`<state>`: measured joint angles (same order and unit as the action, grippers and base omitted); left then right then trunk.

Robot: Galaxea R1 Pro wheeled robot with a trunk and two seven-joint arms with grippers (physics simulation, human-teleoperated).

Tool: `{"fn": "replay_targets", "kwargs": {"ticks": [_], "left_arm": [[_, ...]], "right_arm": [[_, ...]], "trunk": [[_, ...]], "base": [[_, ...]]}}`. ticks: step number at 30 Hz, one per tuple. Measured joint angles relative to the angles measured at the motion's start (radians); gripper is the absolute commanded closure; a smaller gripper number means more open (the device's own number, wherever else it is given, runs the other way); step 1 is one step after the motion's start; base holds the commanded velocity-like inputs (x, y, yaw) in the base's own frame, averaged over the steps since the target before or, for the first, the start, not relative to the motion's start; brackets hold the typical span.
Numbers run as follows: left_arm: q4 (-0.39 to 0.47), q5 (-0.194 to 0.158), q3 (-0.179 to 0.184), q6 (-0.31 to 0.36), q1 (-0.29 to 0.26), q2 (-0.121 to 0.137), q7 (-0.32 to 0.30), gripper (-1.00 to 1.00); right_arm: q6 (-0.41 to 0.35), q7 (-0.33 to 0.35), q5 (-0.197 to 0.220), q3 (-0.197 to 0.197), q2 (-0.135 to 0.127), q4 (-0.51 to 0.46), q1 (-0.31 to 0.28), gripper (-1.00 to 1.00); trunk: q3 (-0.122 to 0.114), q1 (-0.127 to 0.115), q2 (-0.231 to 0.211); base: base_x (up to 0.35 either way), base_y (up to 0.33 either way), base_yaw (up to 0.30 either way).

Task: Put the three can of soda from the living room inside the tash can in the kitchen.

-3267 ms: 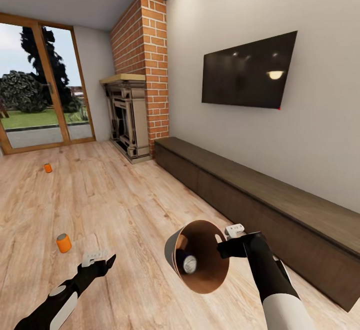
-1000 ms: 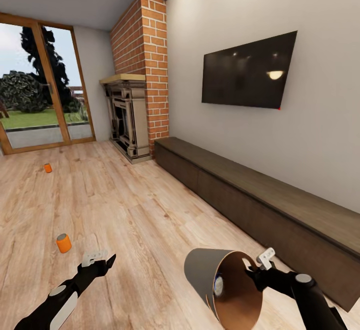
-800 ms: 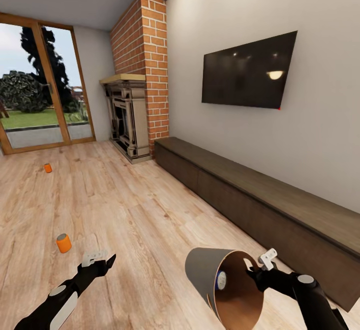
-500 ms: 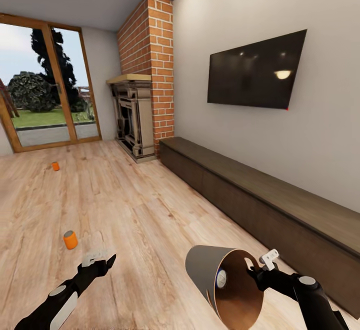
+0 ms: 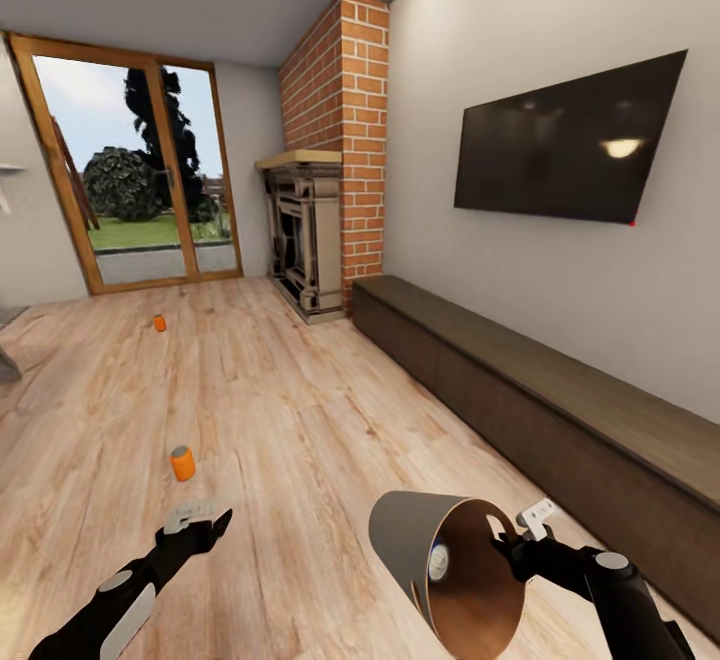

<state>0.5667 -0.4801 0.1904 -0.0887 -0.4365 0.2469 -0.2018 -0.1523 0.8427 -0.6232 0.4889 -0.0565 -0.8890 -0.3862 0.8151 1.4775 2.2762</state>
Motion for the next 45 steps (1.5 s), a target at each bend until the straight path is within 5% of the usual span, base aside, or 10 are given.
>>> {"fn": "replay_targets", "kwargs": {"ticks": [45], "left_arm": [[-0.001,-0.001,-0.002,0.01,-0.001,0.0,0.007,-1.0]], "right_arm": [[-0.001,-0.003,-0.002,-0.006,0.004,0.002,0.0,1.0]], "trunk": [[-0.088,-0.169,-0.308]], "base": [[0.0,0.0,0.12]]}}
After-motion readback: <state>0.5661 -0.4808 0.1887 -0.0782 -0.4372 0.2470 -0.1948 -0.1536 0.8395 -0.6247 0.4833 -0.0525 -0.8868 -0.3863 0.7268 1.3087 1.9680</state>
